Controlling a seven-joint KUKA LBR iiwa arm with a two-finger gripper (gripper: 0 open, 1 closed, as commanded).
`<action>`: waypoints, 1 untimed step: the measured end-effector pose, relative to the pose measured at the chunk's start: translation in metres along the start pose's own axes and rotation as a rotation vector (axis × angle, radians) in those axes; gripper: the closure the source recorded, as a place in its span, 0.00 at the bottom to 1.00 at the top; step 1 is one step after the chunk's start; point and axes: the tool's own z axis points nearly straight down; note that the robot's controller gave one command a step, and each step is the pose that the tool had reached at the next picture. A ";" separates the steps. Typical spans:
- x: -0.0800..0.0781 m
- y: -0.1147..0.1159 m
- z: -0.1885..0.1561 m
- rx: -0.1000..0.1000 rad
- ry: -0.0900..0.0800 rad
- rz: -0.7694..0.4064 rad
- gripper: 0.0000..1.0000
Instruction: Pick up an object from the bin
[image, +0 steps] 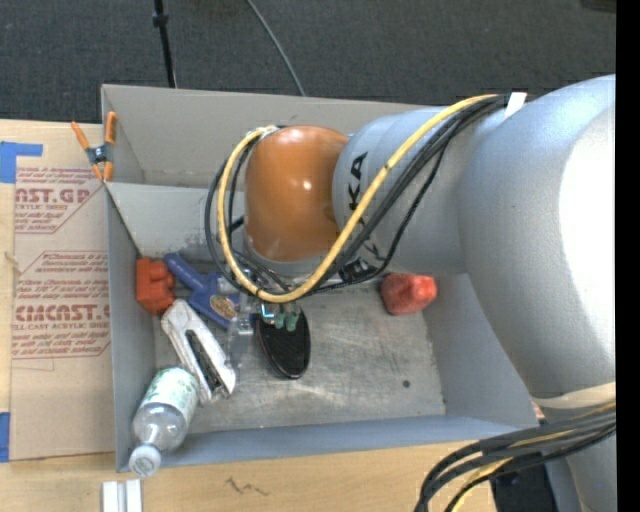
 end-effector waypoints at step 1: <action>-0.002 -0.001 -0.005 -0.001 -0.007 0.002 0.00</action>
Offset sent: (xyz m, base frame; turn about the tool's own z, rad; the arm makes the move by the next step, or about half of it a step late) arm 0.0071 -0.0207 -0.0758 0.1712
